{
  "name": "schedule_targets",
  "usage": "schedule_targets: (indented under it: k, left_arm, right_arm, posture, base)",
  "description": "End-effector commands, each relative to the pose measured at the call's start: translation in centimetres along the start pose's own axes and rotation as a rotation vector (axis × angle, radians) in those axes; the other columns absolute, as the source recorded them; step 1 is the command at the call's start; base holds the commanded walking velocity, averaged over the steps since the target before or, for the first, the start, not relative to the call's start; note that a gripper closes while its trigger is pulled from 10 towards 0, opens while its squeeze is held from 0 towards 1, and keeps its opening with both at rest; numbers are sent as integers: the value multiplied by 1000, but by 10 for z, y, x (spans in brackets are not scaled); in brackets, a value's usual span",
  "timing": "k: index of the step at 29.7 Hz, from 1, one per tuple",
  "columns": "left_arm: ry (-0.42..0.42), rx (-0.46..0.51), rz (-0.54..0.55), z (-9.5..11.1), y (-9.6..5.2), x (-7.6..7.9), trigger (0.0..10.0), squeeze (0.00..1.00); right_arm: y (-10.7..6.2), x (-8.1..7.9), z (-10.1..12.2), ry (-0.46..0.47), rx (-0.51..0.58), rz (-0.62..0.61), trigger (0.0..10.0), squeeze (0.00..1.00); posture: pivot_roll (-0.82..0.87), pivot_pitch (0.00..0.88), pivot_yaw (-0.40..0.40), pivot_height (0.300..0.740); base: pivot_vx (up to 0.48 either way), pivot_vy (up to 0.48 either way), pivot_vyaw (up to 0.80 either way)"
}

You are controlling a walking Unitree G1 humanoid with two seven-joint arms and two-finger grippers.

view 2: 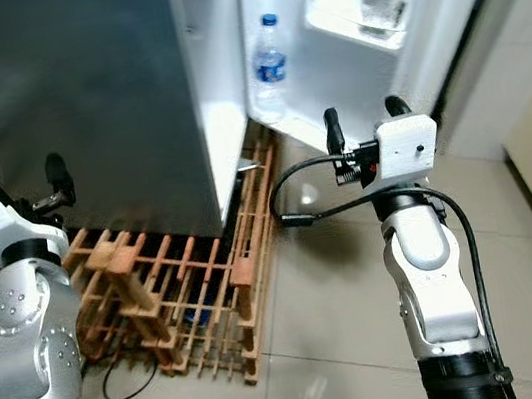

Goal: Restocking fridge

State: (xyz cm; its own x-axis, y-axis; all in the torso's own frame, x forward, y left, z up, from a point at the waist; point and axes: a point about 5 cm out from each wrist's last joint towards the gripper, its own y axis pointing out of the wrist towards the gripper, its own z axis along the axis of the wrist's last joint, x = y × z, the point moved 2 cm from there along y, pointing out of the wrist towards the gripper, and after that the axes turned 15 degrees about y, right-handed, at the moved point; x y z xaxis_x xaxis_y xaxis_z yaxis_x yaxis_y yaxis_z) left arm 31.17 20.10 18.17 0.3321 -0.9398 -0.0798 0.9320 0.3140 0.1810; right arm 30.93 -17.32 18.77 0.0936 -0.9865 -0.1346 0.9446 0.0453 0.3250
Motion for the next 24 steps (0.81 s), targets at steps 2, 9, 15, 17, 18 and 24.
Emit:
schedule_targets:
  k: [2, 9, 15, 17, 18, 24]
  left_arm:
    - [3, 13, -13, 3, 1, 4, 10000, 0]
    - [23, 20, -32, 3, 1, 9, 10000, 0]
    - [16, 34, -68, 6, 3, 20, 10000, 0]
    - [13, 66, -69, 12, 3, 21, 10000, 0]
    - [7, 88, -68, 15, 3, 21, 10000, 0]
    - [0, 124, -77, 21, 5, 23, 10000, 0]
  right_arm:
    - [2, 1, 3, 1, 16, 2, 10000, 0]
    - [1, 4, 1, 13, 10, -23, 10000, 0]
    - [1, 4, -1, 14, 0, -21, 10000, 0]
    - [2, 3, -3, 22, -11, -19, 10000, 0]
    - [3, 3, -4, 25, -16, -16, 10000, 0]
    - [10, -1, -8, 40, -24, 0, 10000, 0]
  posture:
    - [-112, 0, -23, 740]
    - [-117, 0, -14, 740]
    - [-120, 0, -15, 740]
    - [-121, 0, -14, 740]
    - [-119, 0, -15, 740]
    - [-101, 0, -16, 740]
  base:
    - [0, 262, 781]
    - [0, 474, 773]
    - [0, 80, 761]
    - [0, 0, 756]
    - [0, 0, 756]
    - [0, 0, 748]
